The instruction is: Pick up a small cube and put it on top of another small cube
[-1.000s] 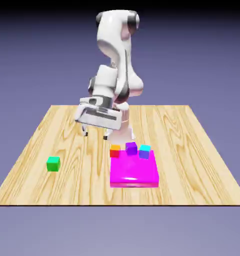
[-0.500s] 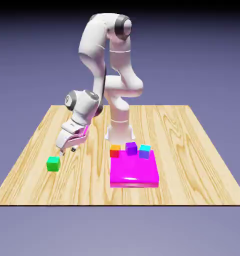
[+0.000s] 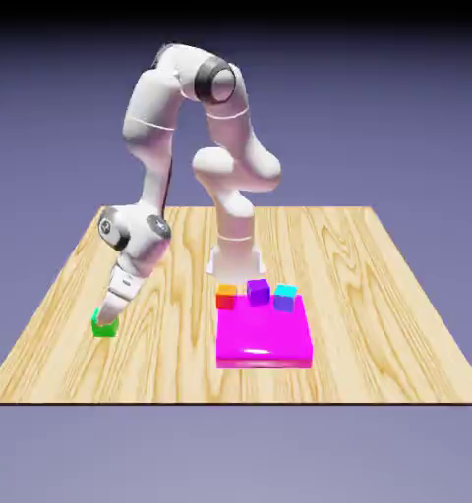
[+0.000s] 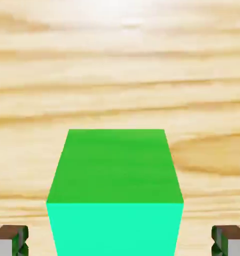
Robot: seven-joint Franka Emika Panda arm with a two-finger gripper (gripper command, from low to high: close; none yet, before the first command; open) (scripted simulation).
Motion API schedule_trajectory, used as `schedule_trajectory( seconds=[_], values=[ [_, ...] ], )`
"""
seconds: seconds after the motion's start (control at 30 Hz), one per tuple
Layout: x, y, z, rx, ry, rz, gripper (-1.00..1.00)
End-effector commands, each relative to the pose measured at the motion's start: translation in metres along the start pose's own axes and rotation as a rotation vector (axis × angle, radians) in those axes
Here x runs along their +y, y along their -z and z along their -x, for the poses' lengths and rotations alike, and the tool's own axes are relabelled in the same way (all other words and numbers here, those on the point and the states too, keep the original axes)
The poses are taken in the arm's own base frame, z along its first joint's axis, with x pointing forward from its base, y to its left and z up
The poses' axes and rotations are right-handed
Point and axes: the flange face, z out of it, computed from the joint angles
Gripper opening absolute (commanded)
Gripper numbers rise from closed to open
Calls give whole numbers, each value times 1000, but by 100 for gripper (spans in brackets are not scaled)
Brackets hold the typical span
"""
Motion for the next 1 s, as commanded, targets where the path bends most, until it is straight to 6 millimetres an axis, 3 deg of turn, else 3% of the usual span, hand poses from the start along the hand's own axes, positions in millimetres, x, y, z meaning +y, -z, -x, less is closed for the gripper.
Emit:
schedule_trajectory(
  seconds=[0.0, 0.03, 0.07, 0.3, 0.37, 0.67, 0.97],
  values=[
    [-1, -3, 0, 1, 0, -1, 0],
    [-1, -3, 0, 1, 0, -1, -100],
    [-1, -3, 0, 1, 0, -1, -100],
    [7, 62, 7, 0, -1, 1, -100],
    [7, 64, 7, 2, -1, -1, -100],
    [30, 109, -49, -56, -420, -21, -100],
    [23, 164, -99, -122, -798, -118, -100]
  ],
)
